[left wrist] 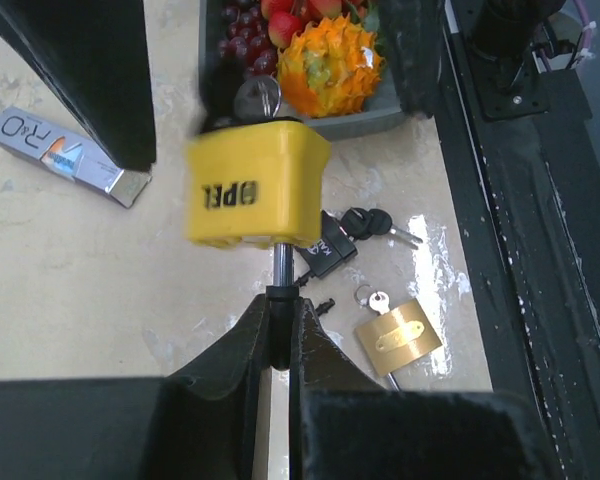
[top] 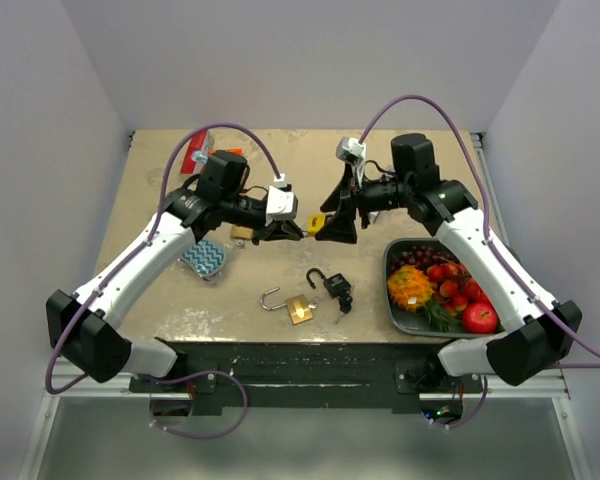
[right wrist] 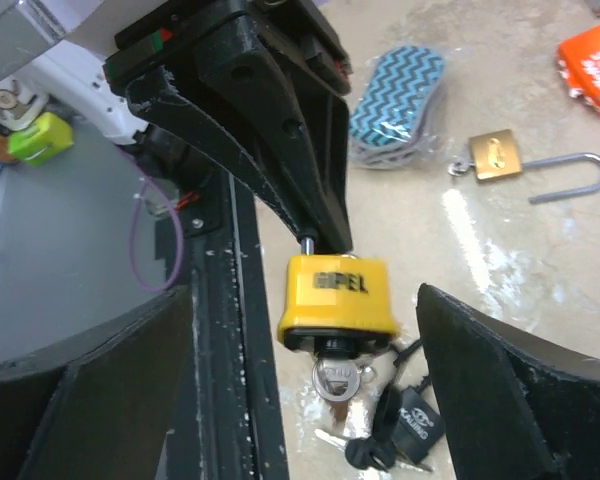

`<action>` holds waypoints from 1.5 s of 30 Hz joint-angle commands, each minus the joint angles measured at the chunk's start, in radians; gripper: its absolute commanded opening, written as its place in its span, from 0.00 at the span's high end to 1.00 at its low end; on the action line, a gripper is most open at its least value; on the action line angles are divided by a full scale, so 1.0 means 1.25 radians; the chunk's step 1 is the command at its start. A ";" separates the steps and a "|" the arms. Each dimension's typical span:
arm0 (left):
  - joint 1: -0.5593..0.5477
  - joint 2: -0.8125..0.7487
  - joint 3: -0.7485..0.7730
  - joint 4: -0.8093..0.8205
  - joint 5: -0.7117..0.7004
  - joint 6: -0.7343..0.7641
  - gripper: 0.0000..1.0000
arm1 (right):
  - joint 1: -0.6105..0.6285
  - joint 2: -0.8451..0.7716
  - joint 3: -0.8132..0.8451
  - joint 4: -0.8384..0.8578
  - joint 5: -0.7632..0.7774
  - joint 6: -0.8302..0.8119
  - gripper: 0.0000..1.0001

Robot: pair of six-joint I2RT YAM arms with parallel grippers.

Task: Lock with the key
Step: Lock the lock.

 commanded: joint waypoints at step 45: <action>-0.008 0.014 0.093 0.053 0.060 -0.138 1.00 | 0.110 -0.040 -0.014 -0.102 0.161 -0.350 0.56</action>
